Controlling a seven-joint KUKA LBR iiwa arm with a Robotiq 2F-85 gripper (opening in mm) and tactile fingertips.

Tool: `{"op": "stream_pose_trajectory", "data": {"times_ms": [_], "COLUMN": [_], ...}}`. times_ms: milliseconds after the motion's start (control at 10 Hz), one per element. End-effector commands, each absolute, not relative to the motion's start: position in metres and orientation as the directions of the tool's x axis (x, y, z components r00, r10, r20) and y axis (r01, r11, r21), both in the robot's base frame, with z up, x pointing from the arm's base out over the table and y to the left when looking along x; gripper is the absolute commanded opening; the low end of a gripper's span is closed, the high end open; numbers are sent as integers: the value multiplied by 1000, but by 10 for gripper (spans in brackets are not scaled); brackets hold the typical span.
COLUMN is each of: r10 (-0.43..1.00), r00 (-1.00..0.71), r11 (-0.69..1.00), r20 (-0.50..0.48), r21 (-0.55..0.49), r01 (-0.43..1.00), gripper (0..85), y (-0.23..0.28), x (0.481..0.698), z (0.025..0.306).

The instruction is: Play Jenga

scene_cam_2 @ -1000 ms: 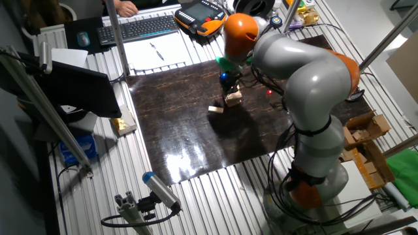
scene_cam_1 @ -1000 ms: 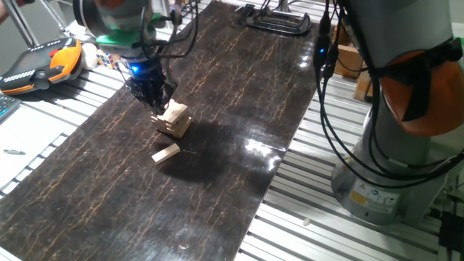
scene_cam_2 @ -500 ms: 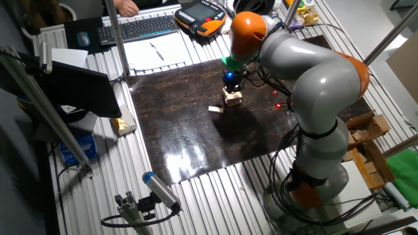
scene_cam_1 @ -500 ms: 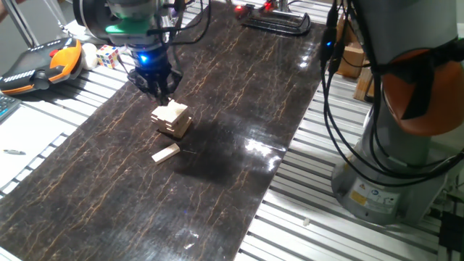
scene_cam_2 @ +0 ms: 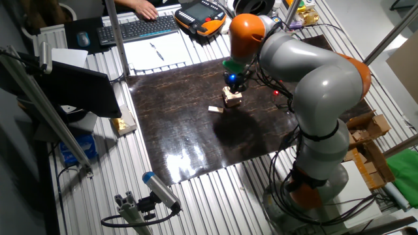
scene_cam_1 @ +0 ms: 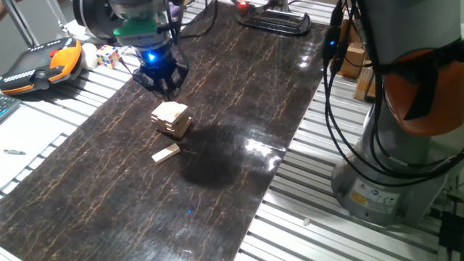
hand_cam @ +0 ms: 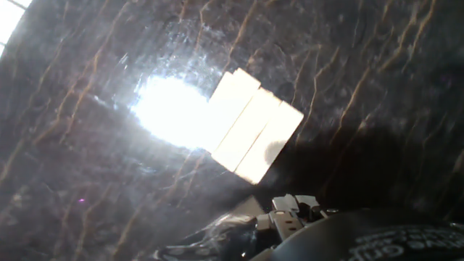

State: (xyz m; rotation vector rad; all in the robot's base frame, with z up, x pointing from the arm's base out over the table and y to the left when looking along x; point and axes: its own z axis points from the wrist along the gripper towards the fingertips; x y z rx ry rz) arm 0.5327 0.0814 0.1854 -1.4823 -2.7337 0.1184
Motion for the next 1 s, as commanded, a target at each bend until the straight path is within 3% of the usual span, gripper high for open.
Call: {"op": "stream_pose_trajectory", "data": {"times_ms": [0, 900], "r10": [62, 30], "r00": [-998, -1000], "r11": [995, 998], "r20": [-7, -5], "r21": [-79, -52], "r01": [62, 30], "gripper": [7, 7], "y": [78, 76], "x": [533, 531], "z": [187, 187]}}
